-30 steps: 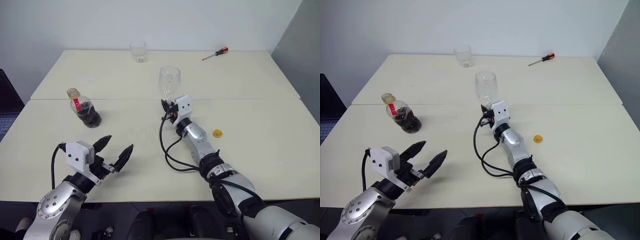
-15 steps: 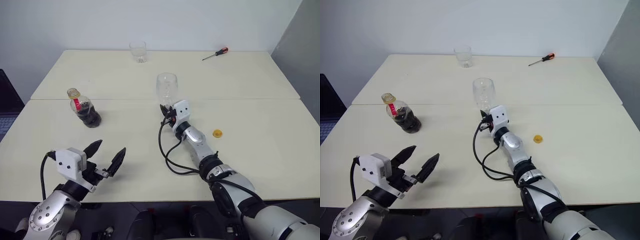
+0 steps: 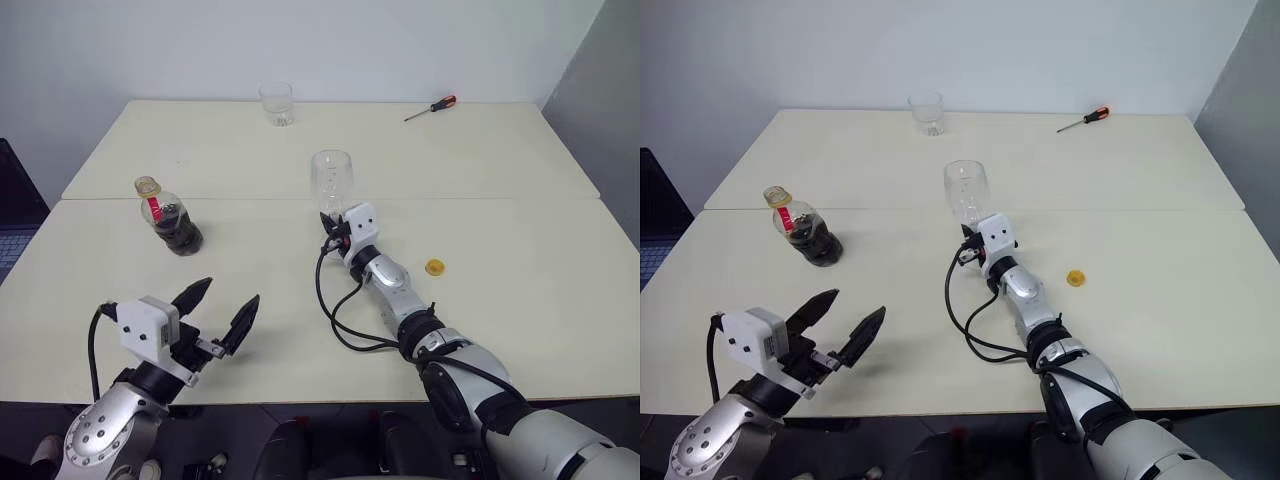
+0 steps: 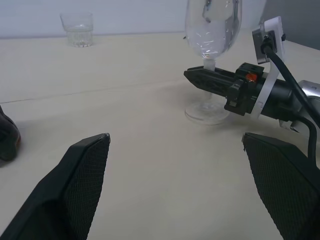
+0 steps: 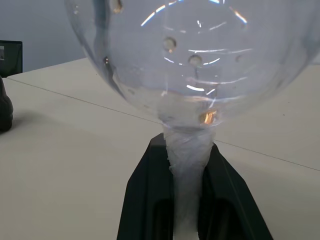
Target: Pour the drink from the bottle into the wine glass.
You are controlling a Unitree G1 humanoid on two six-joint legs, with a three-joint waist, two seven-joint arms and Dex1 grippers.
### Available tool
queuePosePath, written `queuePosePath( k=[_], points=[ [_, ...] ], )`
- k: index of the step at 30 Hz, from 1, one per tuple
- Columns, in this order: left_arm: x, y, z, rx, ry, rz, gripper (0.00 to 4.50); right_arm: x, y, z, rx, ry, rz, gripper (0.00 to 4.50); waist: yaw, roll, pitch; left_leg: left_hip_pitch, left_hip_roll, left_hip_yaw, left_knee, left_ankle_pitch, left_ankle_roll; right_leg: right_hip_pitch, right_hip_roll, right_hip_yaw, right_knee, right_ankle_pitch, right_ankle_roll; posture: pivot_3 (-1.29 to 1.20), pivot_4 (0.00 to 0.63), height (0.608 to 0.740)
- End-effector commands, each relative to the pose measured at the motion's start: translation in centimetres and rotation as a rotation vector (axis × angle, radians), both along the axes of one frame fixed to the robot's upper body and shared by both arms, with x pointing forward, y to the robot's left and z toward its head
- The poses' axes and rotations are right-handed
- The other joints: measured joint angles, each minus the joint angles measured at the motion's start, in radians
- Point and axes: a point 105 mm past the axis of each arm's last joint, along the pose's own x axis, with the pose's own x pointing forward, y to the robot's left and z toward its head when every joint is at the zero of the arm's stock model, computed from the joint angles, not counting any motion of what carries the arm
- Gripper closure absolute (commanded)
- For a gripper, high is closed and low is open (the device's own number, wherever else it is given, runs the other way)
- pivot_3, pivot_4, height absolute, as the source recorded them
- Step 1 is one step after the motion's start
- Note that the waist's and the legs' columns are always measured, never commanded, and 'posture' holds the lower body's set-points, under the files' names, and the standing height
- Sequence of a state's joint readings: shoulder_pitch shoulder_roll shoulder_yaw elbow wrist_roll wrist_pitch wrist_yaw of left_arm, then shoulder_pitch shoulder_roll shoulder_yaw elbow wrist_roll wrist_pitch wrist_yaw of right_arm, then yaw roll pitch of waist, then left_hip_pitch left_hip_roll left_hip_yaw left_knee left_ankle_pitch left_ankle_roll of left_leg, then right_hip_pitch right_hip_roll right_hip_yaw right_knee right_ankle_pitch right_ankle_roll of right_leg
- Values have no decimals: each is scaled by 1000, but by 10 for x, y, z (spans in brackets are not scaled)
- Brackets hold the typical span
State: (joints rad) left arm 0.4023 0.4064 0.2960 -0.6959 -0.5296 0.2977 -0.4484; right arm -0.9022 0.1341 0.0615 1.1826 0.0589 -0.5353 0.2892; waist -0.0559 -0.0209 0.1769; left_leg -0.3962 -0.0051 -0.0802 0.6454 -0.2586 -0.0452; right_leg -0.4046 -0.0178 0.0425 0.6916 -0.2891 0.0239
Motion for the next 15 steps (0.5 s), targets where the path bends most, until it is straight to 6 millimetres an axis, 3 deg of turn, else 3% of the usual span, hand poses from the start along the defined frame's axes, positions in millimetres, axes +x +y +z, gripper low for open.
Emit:
queuePosePath(
  k=[1, 11, 15],
  points=[
    [1, -3, 11, 13, -43, -19, 0, -18, 51, 27, 75, -50, 120, 3339, 0, 0, 0, 0, 0, 0, 0, 0, 0, 0, 0, 0, 0, 0, 0, 0, 150, 740],
    [6, -6, 11, 10, -48, -36, 0, -20, 41, 23, 71, -72, 132, 20, 0, 0, 0, 0, 0, 0, 0, 0, 0, 0, 0, 0, 0, 0, 0, 0, 150, 740],
    [7, -7, 10, 7, -48, -42, 0, -24, 37, 21, 59, -92, 164, 20, -1, 0, 0, 0, 0, 0, 0, 0, 0, 0, 0, 0, 0, 0, 0, 0, 150, 740]
  ],
)
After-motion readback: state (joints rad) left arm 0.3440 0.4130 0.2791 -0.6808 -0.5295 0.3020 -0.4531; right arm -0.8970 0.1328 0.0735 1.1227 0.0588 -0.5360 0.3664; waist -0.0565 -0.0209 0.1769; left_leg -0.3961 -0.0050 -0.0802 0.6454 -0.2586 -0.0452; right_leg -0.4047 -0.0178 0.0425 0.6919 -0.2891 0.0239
